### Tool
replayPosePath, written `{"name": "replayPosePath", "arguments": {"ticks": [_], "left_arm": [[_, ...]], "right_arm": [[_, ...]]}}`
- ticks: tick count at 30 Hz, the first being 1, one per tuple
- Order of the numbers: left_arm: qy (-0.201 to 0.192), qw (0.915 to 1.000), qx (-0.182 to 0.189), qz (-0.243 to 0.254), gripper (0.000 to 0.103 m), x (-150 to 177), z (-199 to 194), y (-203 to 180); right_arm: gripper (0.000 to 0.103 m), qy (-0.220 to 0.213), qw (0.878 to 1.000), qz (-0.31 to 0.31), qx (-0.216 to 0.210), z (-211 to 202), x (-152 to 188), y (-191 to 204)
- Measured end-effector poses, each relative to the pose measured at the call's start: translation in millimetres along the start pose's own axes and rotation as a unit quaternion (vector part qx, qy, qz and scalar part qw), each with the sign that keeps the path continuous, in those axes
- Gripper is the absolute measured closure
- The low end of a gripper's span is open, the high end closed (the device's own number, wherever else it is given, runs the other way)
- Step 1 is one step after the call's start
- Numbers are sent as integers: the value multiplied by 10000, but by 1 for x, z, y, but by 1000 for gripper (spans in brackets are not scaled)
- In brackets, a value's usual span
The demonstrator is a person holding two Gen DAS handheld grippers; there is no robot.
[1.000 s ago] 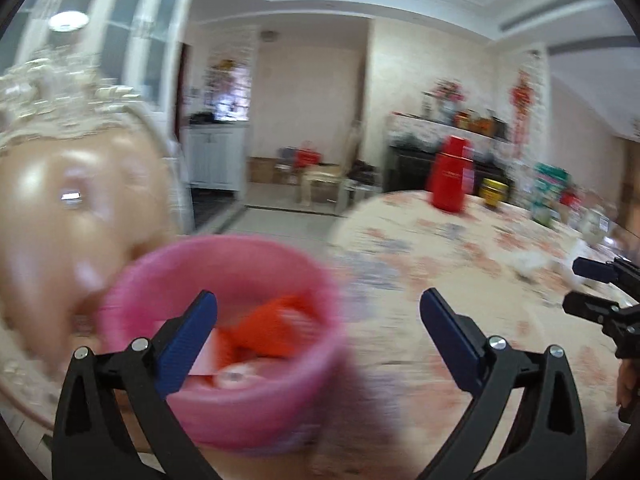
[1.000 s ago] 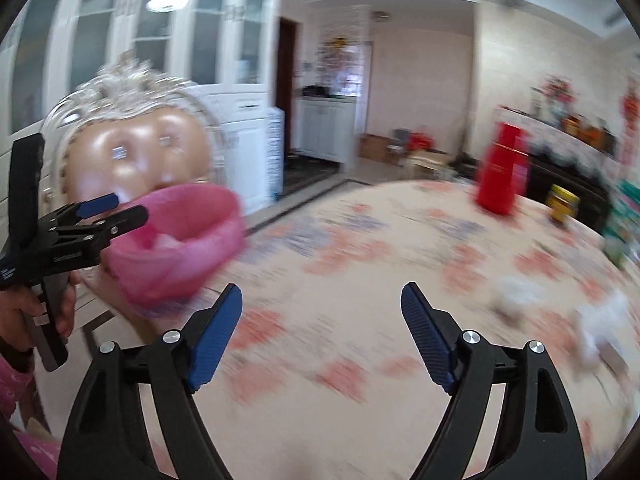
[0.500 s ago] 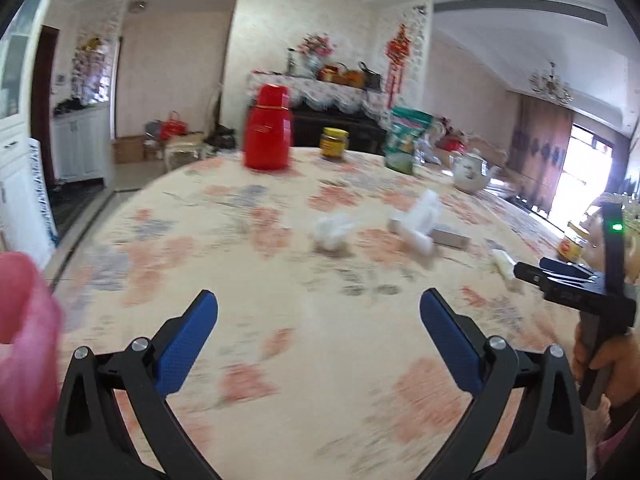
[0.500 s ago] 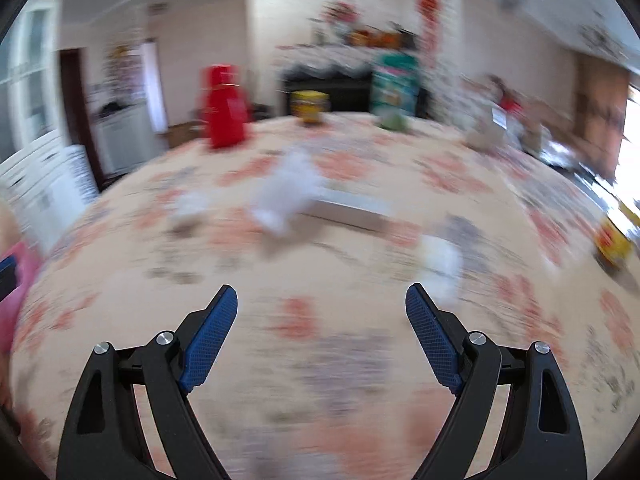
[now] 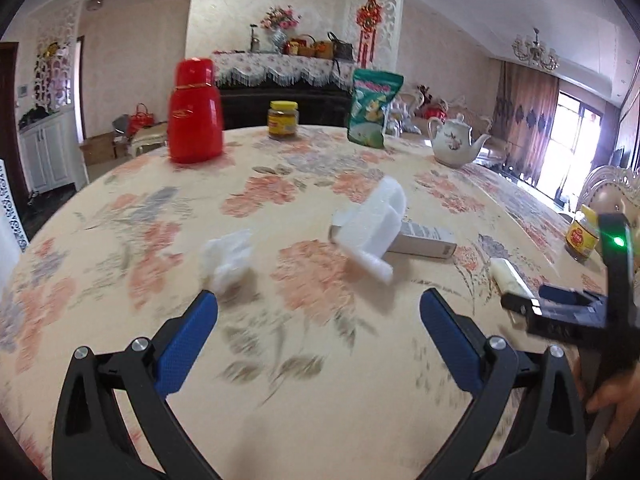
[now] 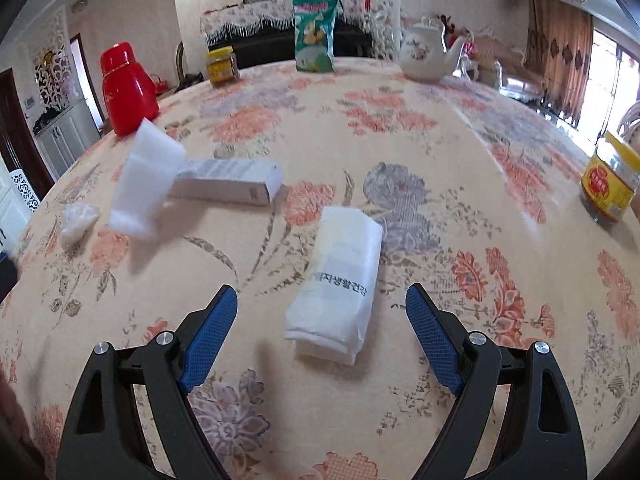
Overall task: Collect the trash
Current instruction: 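Grasp the white wrapped packet with the right tool while the left tool grasps a foam sheet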
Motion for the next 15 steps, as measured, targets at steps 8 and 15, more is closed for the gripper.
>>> {"name": "replayPosePath", "arguments": {"ticks": [8, 15], "left_arm": [[330, 9994, -90, 94, 5, -27, 69, -39], [684, 9960, -90, 573, 13, -36, 119, -77]], "right_arm": [[28, 219, 9993, 252, -166, 11, 0, -9], [48, 202, 9987, 369, -270, 10, 1, -13]]}}
Point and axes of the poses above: each gripper's, at about its wrist camera, not at the fingertips, and z roughly the way its jaws point, y to its left, x to its underside, the point moved 7 cm from there along z, roughly the way its jaws point, and after that the axes turned 12 degrees about -x, right-handed, at the moved point
